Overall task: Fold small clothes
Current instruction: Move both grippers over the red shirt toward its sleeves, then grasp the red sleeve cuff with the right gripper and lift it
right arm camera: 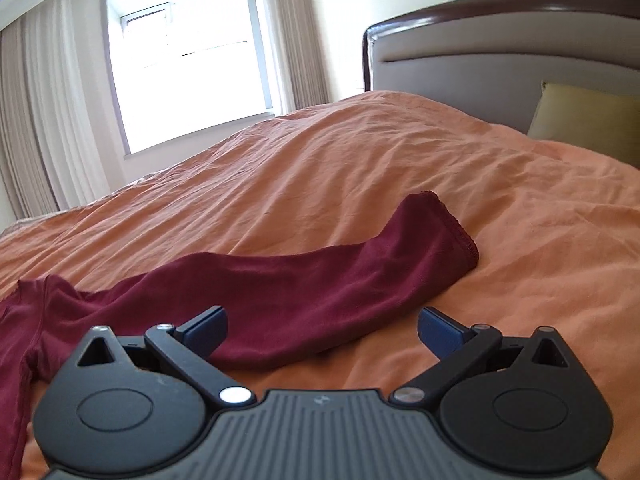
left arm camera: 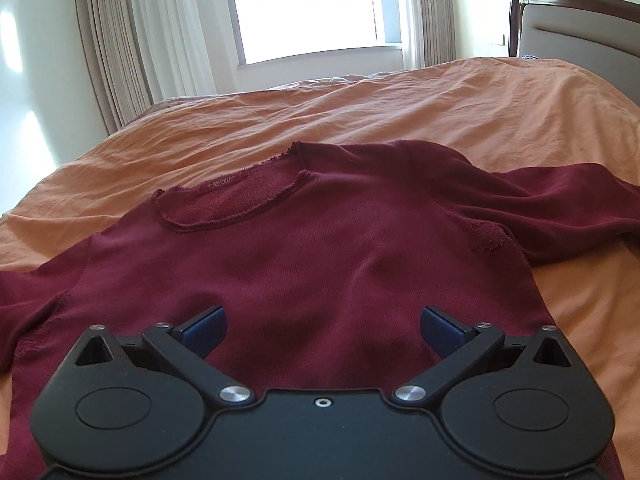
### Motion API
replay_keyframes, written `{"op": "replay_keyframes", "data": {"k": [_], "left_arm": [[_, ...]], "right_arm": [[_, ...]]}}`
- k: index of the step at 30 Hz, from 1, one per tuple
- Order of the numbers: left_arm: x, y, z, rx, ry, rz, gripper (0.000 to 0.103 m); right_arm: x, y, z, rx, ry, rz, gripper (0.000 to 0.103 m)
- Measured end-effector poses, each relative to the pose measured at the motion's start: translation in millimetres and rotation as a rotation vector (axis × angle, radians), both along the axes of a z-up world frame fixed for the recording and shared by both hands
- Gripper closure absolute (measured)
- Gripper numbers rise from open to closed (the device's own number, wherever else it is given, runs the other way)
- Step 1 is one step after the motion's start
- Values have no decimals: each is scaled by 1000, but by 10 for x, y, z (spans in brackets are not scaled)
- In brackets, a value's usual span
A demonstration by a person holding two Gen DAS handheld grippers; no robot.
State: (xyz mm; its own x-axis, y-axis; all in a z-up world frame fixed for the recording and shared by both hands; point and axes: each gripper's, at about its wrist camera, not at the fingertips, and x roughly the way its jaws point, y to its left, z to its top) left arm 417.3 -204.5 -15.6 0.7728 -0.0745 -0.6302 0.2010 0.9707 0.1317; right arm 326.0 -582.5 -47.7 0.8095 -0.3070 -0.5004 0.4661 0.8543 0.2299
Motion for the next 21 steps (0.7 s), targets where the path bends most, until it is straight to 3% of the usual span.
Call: {"op": "replay_keyframes", "data": {"k": [7, 13, 21], "left_arm": [[30, 13, -170, -25, 23, 0, 0], [35, 50, -248, -56, 27, 3, 0], [41, 74, -308, -73, 21, 2, 0]], "right_arm": [[207, -332, -66, 115, -10, -60, 0], [209, -518, -241, 216, -72, -114, 0], [252, -440, -356, 169, -54, -121, 0]]}}
